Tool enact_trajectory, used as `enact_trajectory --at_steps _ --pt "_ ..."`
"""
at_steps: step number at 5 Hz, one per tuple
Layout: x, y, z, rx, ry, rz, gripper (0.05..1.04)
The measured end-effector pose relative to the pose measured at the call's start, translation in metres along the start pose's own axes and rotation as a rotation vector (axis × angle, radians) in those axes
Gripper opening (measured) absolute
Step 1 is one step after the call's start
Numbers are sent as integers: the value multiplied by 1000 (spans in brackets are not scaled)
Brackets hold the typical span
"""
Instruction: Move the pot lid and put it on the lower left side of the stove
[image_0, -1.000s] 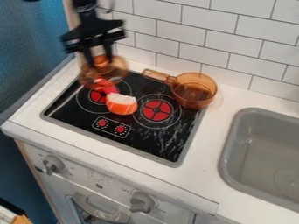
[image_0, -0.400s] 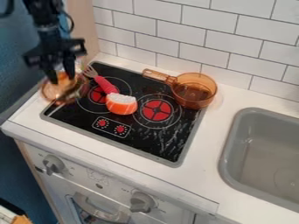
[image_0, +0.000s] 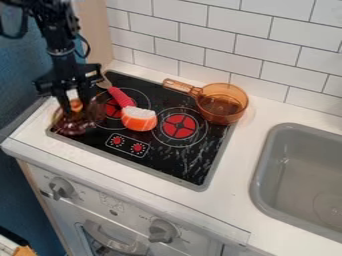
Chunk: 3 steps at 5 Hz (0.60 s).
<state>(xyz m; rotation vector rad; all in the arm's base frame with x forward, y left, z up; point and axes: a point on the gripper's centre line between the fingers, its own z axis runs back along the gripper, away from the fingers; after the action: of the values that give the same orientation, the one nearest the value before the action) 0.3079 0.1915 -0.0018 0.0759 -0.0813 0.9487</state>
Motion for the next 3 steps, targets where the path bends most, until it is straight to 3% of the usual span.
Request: enact_trajectory --at_steps 1,2,3 --pt "3 -2 -2 22 -17 -1 381" --pt "5 -6 0 37 -16 21 450" --pt "4 -8 3 29 3 59 761"
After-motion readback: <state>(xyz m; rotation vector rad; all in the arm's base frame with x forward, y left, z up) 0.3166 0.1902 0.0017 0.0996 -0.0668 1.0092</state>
